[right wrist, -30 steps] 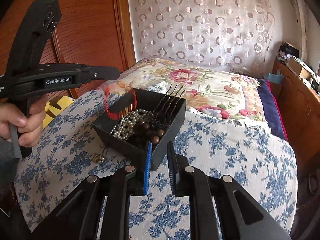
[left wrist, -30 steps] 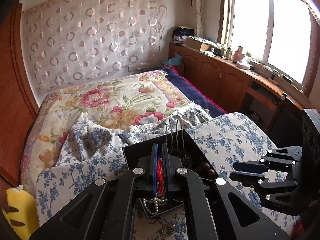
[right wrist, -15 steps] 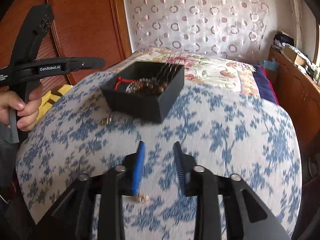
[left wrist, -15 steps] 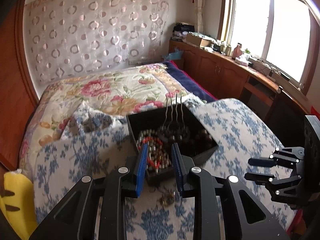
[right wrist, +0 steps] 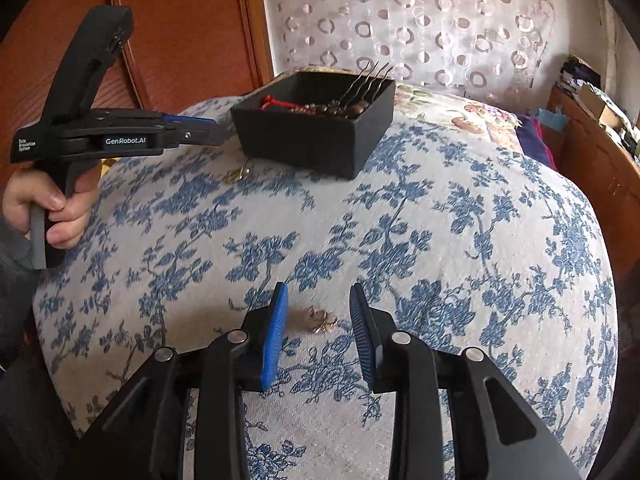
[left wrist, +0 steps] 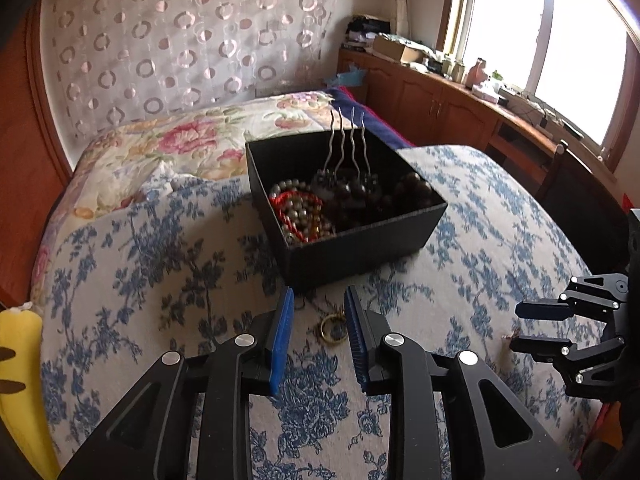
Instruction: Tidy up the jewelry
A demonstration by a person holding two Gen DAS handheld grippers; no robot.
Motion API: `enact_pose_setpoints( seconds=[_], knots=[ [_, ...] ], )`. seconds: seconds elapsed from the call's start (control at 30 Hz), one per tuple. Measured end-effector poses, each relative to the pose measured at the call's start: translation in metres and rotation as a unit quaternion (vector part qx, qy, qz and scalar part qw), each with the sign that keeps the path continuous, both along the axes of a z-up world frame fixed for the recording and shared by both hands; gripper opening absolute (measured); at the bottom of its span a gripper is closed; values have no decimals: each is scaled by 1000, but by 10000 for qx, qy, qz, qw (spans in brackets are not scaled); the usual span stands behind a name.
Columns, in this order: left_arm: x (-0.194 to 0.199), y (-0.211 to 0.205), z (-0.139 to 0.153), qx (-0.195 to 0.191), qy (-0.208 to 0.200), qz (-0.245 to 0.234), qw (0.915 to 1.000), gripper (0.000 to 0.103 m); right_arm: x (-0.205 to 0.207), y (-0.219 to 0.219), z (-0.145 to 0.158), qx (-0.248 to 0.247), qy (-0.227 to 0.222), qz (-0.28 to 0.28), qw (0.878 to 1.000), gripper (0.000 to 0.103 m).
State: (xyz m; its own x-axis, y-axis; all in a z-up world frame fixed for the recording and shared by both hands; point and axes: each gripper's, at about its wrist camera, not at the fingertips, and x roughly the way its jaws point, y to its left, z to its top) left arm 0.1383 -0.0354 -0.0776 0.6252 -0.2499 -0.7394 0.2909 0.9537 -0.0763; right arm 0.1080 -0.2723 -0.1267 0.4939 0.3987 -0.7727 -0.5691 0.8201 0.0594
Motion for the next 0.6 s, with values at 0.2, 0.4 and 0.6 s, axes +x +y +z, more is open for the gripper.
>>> enact_pose_setpoints(
  seconds=[0.2,0.4,0.6],
  knots=[
    [0,-6,-11,81,117,-62,9999,32,-2,4,-8,-226,-27,33,9997,33],
    [4,-12,-18,147,241,-156,9995,34,-1,-1,-6,-251,-115,20,9996,17],
    [9,-18,-22,240,294,-186,9991,41,3,-10,3,-126,-231,-131,9996,17]
  ],
)
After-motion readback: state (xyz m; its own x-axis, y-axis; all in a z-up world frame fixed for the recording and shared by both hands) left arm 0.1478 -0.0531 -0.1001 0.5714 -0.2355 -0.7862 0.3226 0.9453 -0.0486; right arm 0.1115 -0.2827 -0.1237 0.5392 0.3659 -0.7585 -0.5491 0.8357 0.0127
